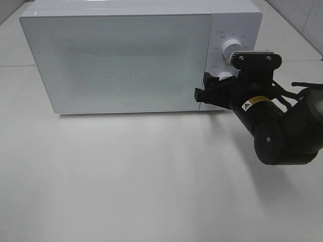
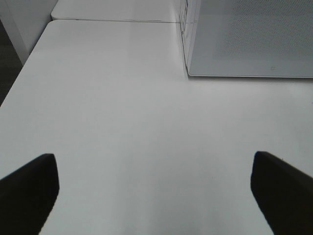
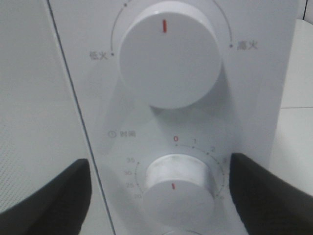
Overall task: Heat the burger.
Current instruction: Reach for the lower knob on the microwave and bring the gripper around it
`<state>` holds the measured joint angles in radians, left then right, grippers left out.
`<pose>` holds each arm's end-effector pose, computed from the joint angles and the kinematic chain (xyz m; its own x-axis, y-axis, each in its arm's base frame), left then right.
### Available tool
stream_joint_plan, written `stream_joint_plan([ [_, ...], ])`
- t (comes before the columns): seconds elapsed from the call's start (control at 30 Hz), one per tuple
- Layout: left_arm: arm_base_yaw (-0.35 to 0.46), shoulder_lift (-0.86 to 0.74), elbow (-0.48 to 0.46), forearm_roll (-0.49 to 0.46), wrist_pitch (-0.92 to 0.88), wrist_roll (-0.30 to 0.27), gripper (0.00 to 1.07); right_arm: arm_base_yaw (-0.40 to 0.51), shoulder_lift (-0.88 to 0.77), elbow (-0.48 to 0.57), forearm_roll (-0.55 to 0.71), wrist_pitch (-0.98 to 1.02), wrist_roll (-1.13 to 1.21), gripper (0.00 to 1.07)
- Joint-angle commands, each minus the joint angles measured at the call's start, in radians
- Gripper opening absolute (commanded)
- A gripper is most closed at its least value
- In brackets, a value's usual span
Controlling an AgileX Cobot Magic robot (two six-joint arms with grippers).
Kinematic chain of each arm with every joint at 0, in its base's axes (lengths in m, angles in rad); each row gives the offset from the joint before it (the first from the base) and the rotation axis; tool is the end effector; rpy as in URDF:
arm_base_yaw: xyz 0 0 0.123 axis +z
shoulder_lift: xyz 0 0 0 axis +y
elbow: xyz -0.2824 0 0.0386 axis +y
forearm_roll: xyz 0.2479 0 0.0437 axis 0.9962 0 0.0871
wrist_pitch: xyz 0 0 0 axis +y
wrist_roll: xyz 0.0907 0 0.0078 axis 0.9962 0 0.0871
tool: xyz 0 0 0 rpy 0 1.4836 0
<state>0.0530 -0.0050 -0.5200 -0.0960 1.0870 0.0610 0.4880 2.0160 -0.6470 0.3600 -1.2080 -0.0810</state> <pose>-0.0089 -0.0082 0.2808 -0.4544 -0.0079 -0.8908 0.0300 0.9993 -0.0242 0.3095 0.1304 0.1187 -0.0928 0.0061 -0.9957 -0.1485 0.9887 0.0199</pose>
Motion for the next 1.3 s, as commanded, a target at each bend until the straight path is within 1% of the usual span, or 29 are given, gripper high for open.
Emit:
stream_joint_plan([
  [0.03, 0.002, -0.016, 0.003, 0.001, -0.015, -0.005, 1.0, -0.001, -0.002, -0.012, 0.012, -0.079, -0.014, 0.76],
  [0.23, 0.002, -0.016, 0.003, 0.001, -0.015, -0.005, 1.0, -0.001, 0.003, -0.012, 0.019, -0.079, -0.024, 0.76],
  [0.33, 0.002, -0.016, 0.003, 0.001, -0.015, -0.005, 1.0, -0.001, 0.028, -0.028, 0.019, -0.082, -0.026, 0.76],
  [0.67, 0.002, -0.016, 0.003, 0.001, -0.015, -0.006, 1.0, -0.001, 0.029, -0.047, 0.021, -0.083, -0.024, 0.76],
  [0.9, 0.002, -0.016, 0.003, 0.001, -0.015, -0.006, 1.0, -0.001, 0.029, -0.047, 0.024, -0.083, -0.019, 0.74],
  [0.97, 0.002, -0.016, 0.003, 0.001, -0.015, -0.006, 1.0, -0.001, 0.029, -0.047, 0.024, -0.088, -0.019, 0.69],
  [1.0, 0.002, -0.016, 0.003, 0.001, -0.015, -0.006, 1.0, -0.001, 0.029, -0.047, 0.024, -0.088, -0.019, 0.69],
  [1.03, 0.002, -0.016, 0.003, 0.001, -0.015, -0.006, 1.0, -0.001, 0.029, -0.047, 0.024, -0.091, -0.019, 0.64],
  [1.07, 0.002, -0.016, 0.003, 0.001, -0.015, -0.006, 1.0, -0.001, 0.029, -0.047, 0.024, -0.091, -0.019, 0.64],
  [1.1, 0.002, -0.016, 0.003, 0.001, -0.015, -0.006, 1.0, -0.001, 0.029, -0.047, 0.024, -0.091, -0.019, 0.57],
  [1.13, 0.002, -0.016, 0.003, 0.001, -0.015, -0.006, 1.0, -0.001, 0.029, -0.047, 0.024, -0.091, -0.019, 0.53],
  [1.17, 0.002, -0.016, 0.003, 0.001, -0.015, -0.006, 1.0, -0.001, 0.029, -0.047, 0.024, -0.091, -0.019, 0.53],
  [1.2, 0.002, -0.016, 0.003, 0.001, -0.015, -0.006, 1.0, -0.001, 0.029, -0.047, 0.023, -0.091, -0.019, 0.45],
  [1.23, 0.002, -0.016, 0.003, 0.001, -0.015, -0.006, 1.0, -0.001, 0.029, -0.047, 0.023, -0.091, -0.019, 0.4],
  [1.27, 0.002, -0.016, 0.003, 0.001, -0.015, -0.006, 1.0, -0.001, 0.029, -0.047, 0.023, -0.091, -0.019, 0.4],
  [1.3, 0.002, -0.016, 0.003, 0.001, -0.015, -0.006, 1.0, -0.001, 0.029, -0.047, 0.023, -0.091, -0.019, 0.31],
])
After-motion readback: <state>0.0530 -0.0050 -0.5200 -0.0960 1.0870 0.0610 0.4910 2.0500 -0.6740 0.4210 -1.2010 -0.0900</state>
